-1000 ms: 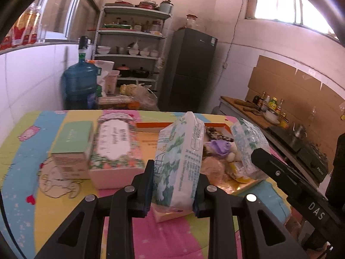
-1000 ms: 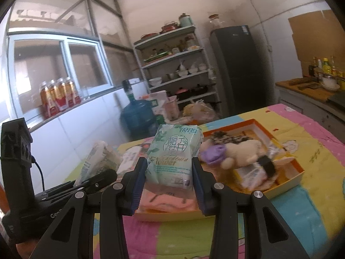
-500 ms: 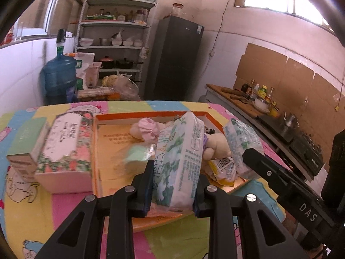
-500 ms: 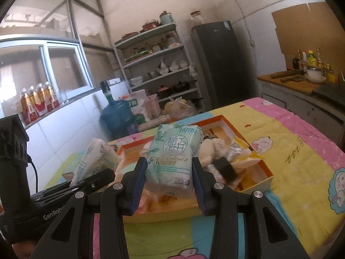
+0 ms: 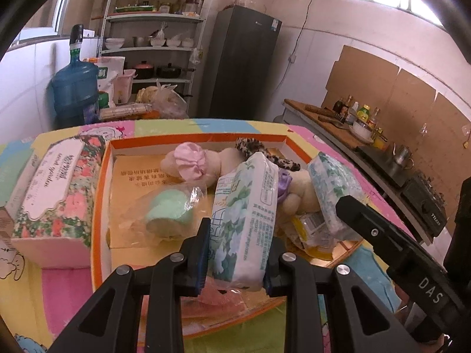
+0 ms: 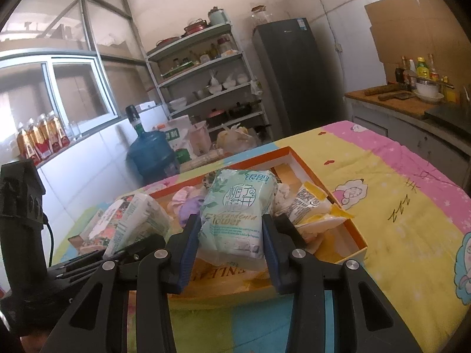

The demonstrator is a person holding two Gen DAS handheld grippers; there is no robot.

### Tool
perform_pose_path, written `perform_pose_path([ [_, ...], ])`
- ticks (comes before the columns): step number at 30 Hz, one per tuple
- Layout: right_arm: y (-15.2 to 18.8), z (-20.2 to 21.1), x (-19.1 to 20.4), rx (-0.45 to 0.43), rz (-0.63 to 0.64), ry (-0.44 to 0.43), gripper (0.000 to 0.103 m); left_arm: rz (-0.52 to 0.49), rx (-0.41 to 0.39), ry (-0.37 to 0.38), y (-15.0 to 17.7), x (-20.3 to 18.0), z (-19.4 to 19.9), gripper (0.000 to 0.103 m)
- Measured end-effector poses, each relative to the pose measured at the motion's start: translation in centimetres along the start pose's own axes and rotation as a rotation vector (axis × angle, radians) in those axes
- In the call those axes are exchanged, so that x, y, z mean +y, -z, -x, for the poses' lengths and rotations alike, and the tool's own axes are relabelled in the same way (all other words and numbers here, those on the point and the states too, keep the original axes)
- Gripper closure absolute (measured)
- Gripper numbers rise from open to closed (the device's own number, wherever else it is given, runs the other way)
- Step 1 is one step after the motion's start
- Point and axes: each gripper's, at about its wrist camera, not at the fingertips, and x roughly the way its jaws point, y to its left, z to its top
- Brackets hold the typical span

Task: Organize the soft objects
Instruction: 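Lower the wipes pack into the box with the left gripper while the right gripper releases its pack there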

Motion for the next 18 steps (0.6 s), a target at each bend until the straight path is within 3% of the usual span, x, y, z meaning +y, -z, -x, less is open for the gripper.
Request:
perform_pose_path([
  [18, -1.1, -3.6, -0.6, 0.066, -0.025, -0.063, 0.061, 0.041, -0.011, -0.054, -1.3, 1.0, -2.7, 0.074],
])
